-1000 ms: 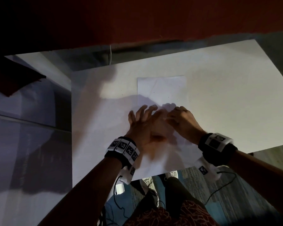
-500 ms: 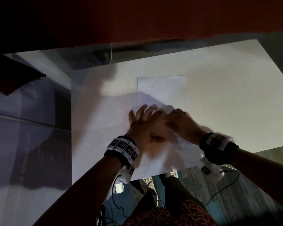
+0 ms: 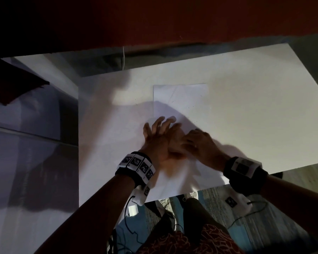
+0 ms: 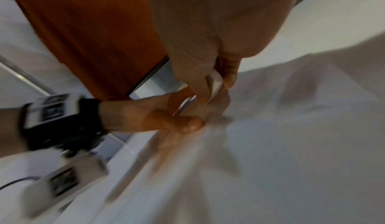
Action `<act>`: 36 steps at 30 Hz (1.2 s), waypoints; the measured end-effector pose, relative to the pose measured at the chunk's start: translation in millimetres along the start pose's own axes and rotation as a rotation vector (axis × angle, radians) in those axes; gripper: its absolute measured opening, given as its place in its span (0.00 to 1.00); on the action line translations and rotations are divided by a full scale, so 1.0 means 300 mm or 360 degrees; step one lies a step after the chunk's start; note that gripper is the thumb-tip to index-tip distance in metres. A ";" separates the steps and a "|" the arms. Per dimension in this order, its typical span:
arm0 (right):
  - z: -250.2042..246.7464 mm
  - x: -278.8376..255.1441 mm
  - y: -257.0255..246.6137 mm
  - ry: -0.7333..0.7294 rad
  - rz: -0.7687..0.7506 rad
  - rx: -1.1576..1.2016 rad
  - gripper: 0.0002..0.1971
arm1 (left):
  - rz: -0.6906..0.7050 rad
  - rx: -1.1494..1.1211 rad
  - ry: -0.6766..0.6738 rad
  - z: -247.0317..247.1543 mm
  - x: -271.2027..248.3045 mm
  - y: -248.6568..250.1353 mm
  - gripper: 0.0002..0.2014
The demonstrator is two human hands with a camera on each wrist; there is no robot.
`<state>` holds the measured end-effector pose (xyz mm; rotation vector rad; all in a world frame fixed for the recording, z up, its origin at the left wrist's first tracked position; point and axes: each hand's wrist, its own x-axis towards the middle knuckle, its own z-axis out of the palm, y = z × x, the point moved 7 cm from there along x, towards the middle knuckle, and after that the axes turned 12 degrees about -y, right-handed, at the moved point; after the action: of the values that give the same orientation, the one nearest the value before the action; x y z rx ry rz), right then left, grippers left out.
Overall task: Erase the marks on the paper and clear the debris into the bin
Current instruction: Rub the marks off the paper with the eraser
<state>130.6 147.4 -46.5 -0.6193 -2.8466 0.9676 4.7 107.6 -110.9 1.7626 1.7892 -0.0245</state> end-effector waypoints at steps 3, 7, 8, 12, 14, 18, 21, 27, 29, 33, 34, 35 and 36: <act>-0.038 0.031 0.052 -0.0013 0.0081 -0.0010 0.02 | 0.0033 -0.0020 0.0017 -0.010 -0.001 0.006 0.57; -0.037 0.031 0.072 0.0127 0.0253 0.0001 0.01 | 0.0045 -0.0001 0.0013 -0.007 -0.001 0.004 0.59; 0.000 0.015 0.029 0.0055 0.0180 0.0017 0.02 | 0.0042 0.0014 0.0011 -0.007 -0.001 0.004 0.59; -0.024 0.013 0.076 0.0032 0.0234 0.0036 0.04 | 0.0022 0.0009 -0.0011 -0.014 -0.002 0.009 0.57; -0.071 0.023 0.139 0.0176 0.0416 0.0012 0.06 | 0.0023 0.0028 0.0001 -0.017 -0.008 0.015 0.58; 0.025 -0.020 0.016 0.0011 0.0158 0.0022 0.02 | 0.0016 0.0016 0.0000 -0.013 -0.006 0.007 0.58; -0.035 -0.003 0.095 0.0068 0.0255 0.0022 0.04 | 0.0029 0.0026 -0.0007 -0.015 -0.003 0.011 0.57; 0.024 -0.040 0.030 0.0025 0.0161 0.0051 0.04 | 0.0004 0.0056 -0.0037 -0.007 0.004 0.004 0.59; -0.022 -0.031 0.081 0.0051 0.0235 0.0028 0.04 | 0.0006 0.0053 -0.0046 -0.011 0.004 0.006 0.58; -0.061 -0.028 0.100 0.0251 0.0376 0.0034 0.08 | 0.0017 0.0061 -0.0034 -0.008 0.003 0.005 0.59; -0.020 -0.035 0.047 0.0169 0.0289 0.0054 0.08 | 0.0018 0.0059 -0.0040 -0.006 0.004 0.003 0.59; 0.021 -0.047 0.012 0.0081 0.0203 0.0066 0.07 | 0.0022 0.0060 -0.0041 -0.002 0.007 -0.001 0.60; 0.033 -0.054 0.009 0.0019 0.0157 0.0069 0.05 | 0.0026 0.0062 -0.0041 -0.005 0.005 0.000 0.59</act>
<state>144.4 137.3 -55.2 -0.7651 -2.7999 1.0333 4.4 109.6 -110.4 1.7963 1.7669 -0.0756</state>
